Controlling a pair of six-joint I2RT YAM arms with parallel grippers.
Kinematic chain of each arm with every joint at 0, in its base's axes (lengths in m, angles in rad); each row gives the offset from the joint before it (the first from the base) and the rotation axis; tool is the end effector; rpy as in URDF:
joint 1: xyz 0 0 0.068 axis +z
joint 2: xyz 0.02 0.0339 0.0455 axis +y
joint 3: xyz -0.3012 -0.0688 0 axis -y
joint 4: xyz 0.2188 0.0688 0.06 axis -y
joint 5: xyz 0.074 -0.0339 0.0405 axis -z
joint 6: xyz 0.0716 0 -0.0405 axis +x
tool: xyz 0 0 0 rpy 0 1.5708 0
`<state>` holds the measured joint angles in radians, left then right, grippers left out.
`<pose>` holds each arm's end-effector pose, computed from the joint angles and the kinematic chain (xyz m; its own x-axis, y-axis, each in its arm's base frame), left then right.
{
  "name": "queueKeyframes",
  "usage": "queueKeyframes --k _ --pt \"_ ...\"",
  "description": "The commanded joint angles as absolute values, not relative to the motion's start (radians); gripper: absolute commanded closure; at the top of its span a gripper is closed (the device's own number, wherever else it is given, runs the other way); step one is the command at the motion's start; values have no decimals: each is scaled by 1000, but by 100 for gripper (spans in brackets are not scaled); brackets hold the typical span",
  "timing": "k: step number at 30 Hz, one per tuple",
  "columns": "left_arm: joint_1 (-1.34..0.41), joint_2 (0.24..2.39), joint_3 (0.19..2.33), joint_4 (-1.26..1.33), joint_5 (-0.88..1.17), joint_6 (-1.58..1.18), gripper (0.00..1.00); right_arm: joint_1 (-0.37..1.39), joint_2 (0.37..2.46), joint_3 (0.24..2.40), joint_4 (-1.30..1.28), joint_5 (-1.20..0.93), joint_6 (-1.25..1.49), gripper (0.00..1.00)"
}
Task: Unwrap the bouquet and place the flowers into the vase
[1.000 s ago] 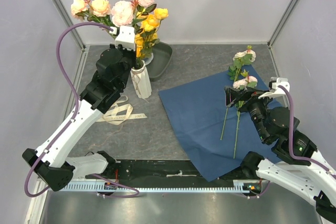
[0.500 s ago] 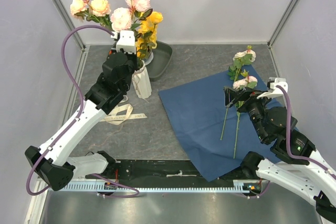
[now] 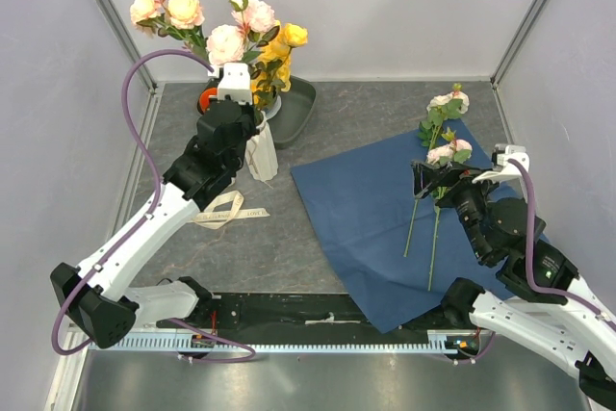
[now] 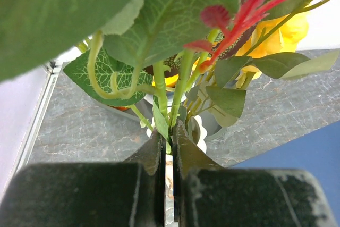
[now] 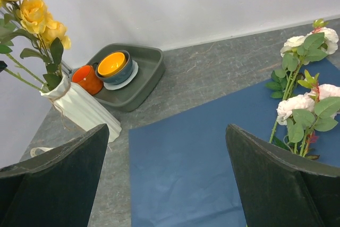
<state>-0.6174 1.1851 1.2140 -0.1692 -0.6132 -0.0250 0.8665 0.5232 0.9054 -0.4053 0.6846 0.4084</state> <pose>0.2317 -0.1140 0.4403 -0.1142 0.0560 -0.9919 0.0060 0.9984 0.0557 0.0793 0.0234 0.3983 -0.0856 0.3744 -0.9233 -0.1602 0.9095 0.3836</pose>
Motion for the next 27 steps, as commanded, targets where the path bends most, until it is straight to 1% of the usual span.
queueKeyframes --k 1,7,13,15,16,19,20,23,27 --pt "-618 1195 1197 -135 -646 -104 98 868 511 905 -383 706 420 2" --pt "-618 1197 1169 -120 -663 -127 94 868 529 900 -385 706 429 2" --pt "-620 1177 1150 -94 -684 -123 88 868 551 893 -385 704 433 2" --pt "-621 1170 1150 -87 -689 -114 80 868 558 887 -385 707 434 2" --pt "-621 1167 1147 -84 -693 -114 72 867 560 885 -385 706 436 2" --pt "-624 1146 1141 -72 -695 -103 59 867 571 882 -385 707 436 2" --pt "-624 1134 1140 -68 -695 -101 52 868 580 881 -385 709 436 2" --pt "-626 1120 1140 -64 -690 -97 41 867 603 877 -385 709 437 2" --pt "-632 1088 1146 -67 -663 -80 36 867 655 874 -391 712 440 2"
